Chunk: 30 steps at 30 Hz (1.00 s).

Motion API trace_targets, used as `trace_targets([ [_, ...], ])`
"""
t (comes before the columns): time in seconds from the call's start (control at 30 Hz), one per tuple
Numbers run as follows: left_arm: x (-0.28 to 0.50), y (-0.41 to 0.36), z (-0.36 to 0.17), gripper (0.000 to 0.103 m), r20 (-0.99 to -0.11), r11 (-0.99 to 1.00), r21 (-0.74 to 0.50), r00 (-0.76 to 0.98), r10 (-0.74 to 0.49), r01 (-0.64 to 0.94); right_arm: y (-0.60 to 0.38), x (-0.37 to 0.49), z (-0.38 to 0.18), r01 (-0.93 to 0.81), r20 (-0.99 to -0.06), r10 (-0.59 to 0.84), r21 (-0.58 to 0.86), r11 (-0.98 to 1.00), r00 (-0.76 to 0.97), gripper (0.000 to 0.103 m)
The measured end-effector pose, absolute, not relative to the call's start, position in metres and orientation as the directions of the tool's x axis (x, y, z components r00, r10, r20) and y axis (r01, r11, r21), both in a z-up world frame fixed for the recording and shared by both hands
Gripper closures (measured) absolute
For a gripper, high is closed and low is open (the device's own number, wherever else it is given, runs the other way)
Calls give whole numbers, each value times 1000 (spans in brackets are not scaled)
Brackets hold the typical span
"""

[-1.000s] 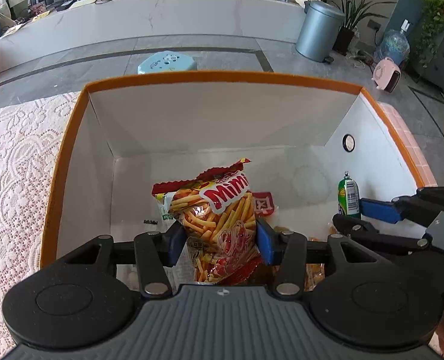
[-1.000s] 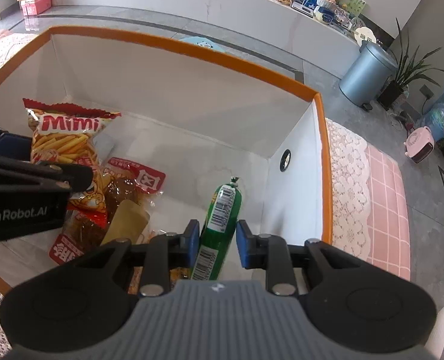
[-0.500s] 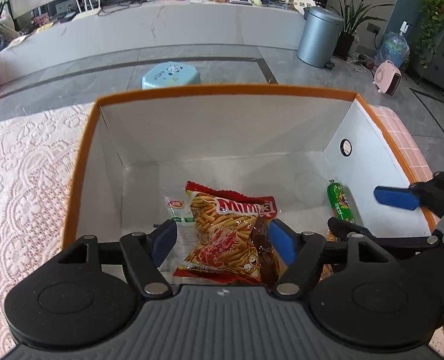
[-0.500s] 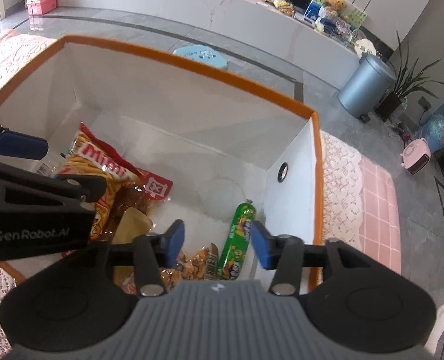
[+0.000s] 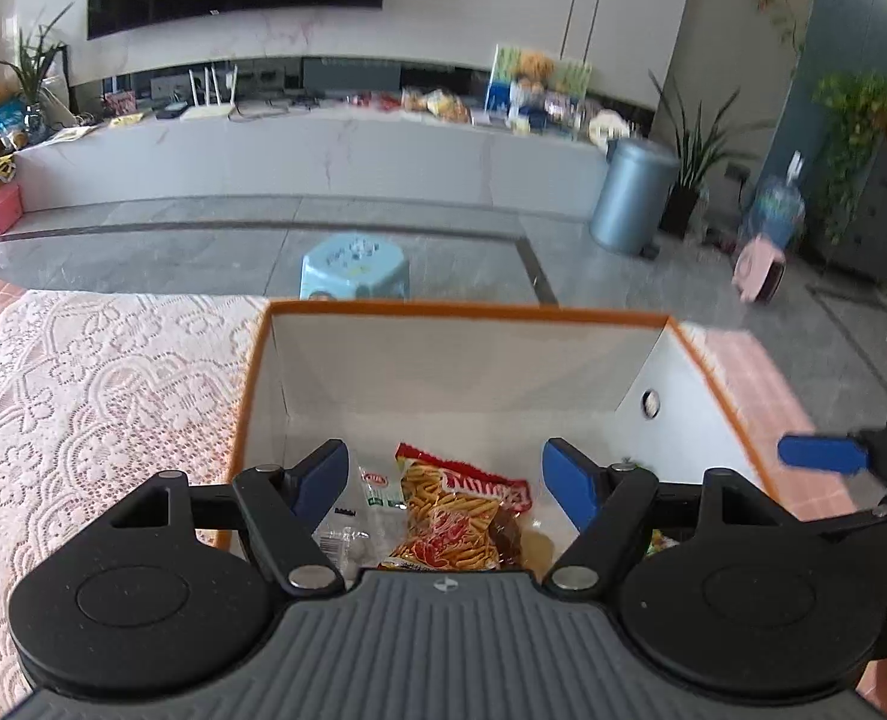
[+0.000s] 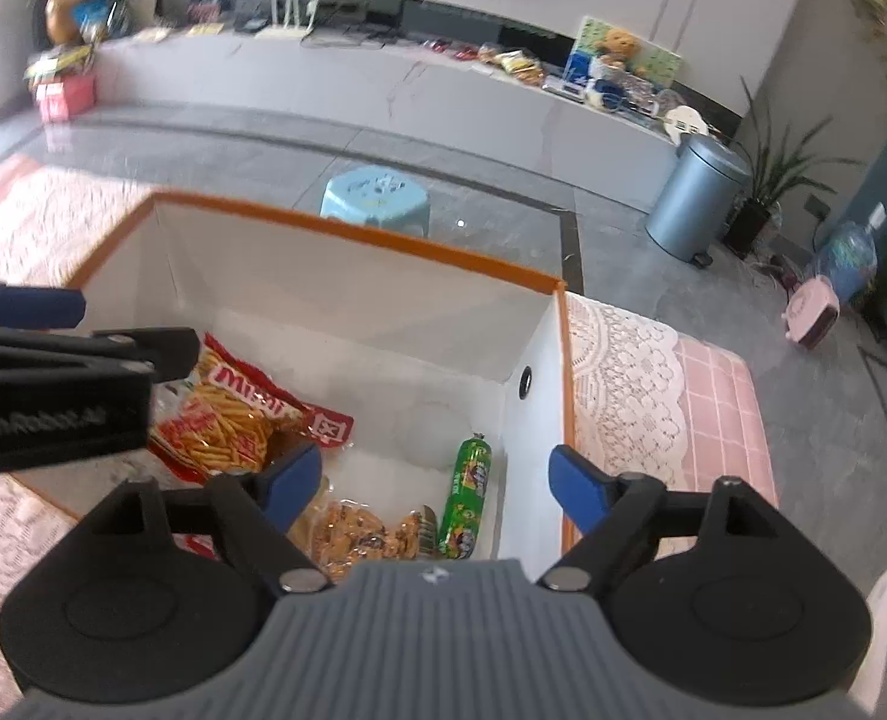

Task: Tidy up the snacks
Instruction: 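Withdraw both tools from the box toward the remaining snacks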

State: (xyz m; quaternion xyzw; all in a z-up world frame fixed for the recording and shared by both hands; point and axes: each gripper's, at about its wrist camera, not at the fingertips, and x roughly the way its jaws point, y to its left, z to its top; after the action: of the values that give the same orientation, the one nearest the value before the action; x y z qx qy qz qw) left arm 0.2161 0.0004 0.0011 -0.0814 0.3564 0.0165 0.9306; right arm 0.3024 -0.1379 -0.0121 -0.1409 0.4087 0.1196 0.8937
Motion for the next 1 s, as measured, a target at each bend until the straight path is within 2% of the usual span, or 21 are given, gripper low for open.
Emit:
trace_targets([
  [0.07,205,2,9,16,-640,984,-159,767,-41,-80,-144,293,-7,-311,-753,122,-115,943,646,17],
  [0.33,155,-5,27,16,-590,981,-186,793,-152,49,-160,240,3,-290,-703,203,-5,957,682,14],
  [0.63,105,-18,29,20,-547,986,-128,822,-160,106,-161,152,-1,-322,-606,265,15,947,750,14],
  [0.83,81,-26,6,21,-571,990,-78,808,-143,120,-172,110,-15,-294,-597,300,110,949,744,14],
  [1.0,68,-28,-18,29,-623,985,-122,762,-175,126,-179,82,-33,-255,-622,272,117,960,735,14],
])
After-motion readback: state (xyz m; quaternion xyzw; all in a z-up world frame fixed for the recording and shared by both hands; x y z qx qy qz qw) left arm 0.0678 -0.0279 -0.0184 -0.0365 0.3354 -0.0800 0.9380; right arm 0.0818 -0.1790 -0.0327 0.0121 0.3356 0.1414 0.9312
